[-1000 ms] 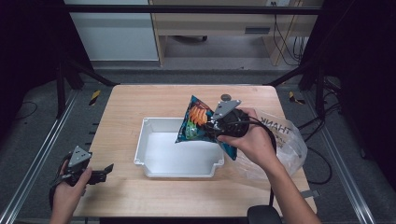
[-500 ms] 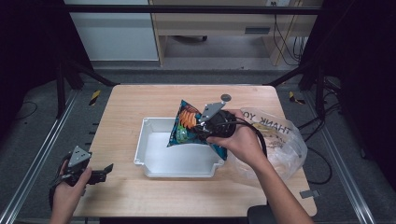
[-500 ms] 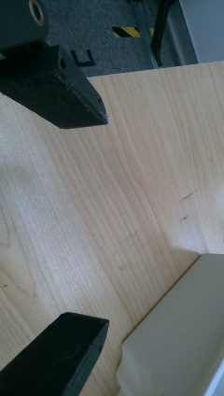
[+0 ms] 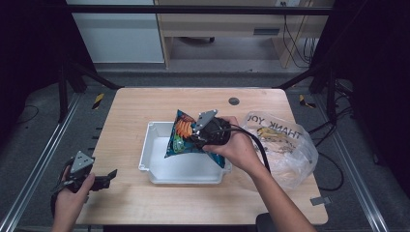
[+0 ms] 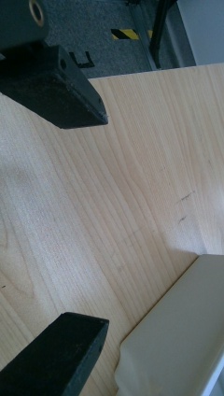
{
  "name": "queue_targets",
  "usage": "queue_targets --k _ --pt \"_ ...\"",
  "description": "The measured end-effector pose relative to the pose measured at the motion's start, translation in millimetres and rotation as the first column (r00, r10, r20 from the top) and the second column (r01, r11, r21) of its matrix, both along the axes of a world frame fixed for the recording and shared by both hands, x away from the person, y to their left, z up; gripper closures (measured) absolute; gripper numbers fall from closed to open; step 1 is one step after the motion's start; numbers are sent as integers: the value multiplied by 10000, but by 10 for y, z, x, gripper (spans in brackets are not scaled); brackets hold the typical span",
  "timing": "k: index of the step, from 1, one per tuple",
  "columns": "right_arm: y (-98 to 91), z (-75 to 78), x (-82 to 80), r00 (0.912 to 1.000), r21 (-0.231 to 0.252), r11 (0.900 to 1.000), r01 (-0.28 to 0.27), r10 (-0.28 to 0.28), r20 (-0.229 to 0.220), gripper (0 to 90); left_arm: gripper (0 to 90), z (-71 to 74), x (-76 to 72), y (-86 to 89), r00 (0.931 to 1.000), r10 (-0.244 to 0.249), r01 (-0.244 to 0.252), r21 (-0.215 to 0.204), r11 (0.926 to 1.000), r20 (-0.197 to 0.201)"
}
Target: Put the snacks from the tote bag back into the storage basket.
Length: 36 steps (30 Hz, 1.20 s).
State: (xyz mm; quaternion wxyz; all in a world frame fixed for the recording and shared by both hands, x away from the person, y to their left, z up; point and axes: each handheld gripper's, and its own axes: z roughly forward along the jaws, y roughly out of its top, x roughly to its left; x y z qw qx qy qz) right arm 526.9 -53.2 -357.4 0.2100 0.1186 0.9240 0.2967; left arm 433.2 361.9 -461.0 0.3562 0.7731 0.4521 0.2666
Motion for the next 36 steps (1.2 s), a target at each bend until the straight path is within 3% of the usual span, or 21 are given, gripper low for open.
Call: queue_targets --k 36 --pt "328 -256 18 9960 -354 9963 -777 760 -467 437 33 11 -4 -3 10000 -85 85 -20 10000 49"
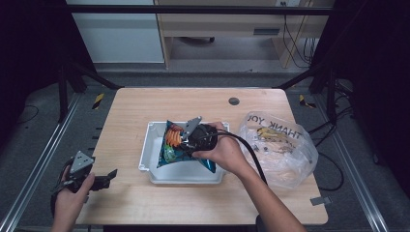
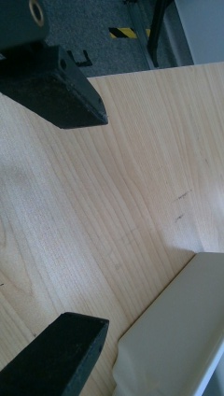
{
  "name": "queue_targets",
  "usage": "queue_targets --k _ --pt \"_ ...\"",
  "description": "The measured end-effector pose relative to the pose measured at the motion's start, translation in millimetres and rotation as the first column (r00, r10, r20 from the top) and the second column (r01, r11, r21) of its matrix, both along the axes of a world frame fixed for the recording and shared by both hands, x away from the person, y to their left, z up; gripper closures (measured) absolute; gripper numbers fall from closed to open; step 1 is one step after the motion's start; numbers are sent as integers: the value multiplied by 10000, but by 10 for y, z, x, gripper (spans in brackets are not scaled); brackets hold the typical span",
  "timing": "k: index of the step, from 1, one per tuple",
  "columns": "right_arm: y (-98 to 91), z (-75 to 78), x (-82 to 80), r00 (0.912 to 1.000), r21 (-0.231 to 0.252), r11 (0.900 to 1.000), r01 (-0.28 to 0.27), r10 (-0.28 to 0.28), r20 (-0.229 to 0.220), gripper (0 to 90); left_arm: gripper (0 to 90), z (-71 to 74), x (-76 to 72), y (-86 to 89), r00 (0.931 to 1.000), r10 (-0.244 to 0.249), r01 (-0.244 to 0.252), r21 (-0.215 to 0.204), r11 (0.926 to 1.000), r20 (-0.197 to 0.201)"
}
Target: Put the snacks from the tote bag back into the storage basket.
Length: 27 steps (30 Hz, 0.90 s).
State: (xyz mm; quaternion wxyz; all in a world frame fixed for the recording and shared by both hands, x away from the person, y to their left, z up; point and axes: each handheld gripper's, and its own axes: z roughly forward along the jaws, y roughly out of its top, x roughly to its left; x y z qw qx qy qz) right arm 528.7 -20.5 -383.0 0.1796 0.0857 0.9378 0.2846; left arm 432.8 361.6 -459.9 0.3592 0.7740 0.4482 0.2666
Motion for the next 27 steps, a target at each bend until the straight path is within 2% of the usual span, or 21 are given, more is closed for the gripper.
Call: queue_targets --k 15,27 --pt "65 -117 38 9998 -441 9990 -36 27 -202 438 32 -13 8 -17 9999 -128 128 4 9999 -100" --pt "102 -206 40 9992 -524 9985 -134 115 -370 438 32 -15 10 -27 9998 -186 187 26 9998 -95"
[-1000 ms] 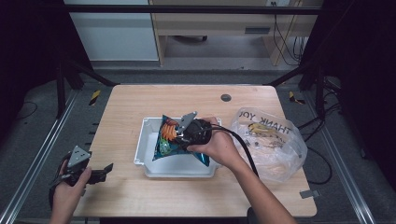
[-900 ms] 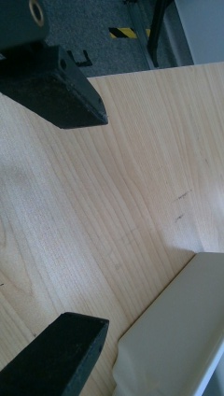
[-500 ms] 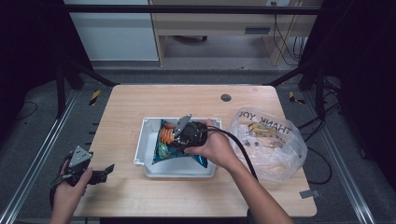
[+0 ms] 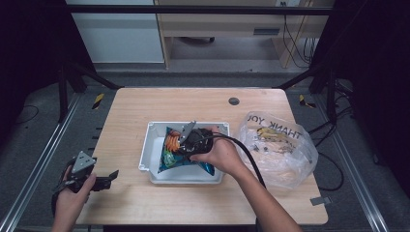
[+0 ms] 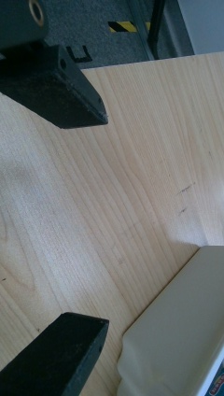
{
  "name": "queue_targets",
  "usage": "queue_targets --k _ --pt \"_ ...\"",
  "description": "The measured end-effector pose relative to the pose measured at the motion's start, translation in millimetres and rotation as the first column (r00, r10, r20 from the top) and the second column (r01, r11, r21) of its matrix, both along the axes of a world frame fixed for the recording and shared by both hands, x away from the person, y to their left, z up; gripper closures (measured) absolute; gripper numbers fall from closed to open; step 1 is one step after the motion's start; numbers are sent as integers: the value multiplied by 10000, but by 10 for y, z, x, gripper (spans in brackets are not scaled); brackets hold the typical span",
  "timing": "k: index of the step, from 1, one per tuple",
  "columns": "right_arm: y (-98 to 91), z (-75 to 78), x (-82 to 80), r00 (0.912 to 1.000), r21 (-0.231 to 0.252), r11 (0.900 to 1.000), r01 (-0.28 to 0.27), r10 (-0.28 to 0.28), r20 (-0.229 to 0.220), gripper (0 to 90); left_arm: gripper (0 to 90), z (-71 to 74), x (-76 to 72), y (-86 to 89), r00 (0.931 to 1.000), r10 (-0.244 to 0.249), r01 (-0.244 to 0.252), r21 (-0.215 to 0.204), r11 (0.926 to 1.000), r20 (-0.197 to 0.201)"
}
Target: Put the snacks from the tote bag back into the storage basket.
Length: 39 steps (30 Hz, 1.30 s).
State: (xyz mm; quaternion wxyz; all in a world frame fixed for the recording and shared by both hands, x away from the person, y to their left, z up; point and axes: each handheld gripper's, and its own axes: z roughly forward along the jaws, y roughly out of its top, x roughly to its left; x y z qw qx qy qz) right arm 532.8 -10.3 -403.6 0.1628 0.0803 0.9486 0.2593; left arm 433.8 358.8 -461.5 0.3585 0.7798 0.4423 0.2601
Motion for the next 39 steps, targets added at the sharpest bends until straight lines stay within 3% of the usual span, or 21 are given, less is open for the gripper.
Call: queue_targets --k 23,39 --pt "4 -143 88 9994 -305 9995 -13 3 -343 436 32 -7 4 -13 10000 -74 74 49 10000 -58" --pt "-32 -187 147 9981 -22 9999 127 -128 -597 427 32 -8 7 -17 9999 -115 116 103 9999 -88"
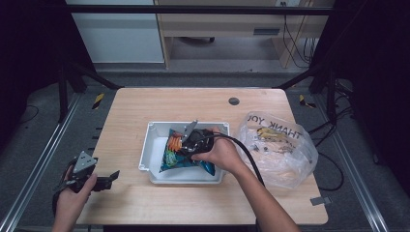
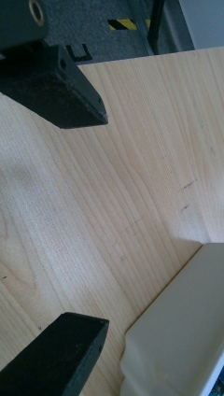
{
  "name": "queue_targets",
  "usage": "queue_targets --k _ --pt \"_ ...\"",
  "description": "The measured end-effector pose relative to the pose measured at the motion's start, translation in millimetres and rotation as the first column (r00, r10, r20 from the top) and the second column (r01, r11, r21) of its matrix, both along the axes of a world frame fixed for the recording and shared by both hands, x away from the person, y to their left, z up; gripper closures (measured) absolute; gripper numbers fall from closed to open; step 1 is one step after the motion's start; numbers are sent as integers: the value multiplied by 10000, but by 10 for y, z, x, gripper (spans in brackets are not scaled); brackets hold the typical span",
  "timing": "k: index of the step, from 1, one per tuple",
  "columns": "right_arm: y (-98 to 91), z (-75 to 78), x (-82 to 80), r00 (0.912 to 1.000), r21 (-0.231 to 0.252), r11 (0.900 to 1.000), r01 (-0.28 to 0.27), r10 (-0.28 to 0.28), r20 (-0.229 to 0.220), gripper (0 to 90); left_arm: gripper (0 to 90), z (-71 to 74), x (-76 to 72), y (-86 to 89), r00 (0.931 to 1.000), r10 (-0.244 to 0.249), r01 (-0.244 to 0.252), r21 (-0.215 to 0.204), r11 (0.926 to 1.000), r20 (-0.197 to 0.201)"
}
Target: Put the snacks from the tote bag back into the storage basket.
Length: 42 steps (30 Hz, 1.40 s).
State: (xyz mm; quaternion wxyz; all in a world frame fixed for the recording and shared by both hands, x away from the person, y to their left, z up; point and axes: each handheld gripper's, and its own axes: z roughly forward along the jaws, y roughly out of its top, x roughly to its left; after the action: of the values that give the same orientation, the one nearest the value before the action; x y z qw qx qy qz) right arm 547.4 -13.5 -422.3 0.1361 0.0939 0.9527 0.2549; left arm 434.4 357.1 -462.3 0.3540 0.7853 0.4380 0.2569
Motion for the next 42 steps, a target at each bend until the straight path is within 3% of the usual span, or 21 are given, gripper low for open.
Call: queue_targets --k 9,21,30,42 --pt "-9 1 25 10000 -47 10000 71 -71 18 396 32 0 0 -2 10000 -7 7 -9 10000 0" --pt "-20 92 9 9979 376 9978 547 -559 333 197 32 -3 0 -7 10000 12 -12 -36 10000 -1" --pt "-28 150 -12 9963 626 9947 820 -835 207 97 32 -2 0 -4 10000 11 -11 -30 10000 8" --pt "-62 277 -87 9933 848 9914 999 -1043 501 66 32 -5 1 -8 10000 15 -15 -25 10000 -14"
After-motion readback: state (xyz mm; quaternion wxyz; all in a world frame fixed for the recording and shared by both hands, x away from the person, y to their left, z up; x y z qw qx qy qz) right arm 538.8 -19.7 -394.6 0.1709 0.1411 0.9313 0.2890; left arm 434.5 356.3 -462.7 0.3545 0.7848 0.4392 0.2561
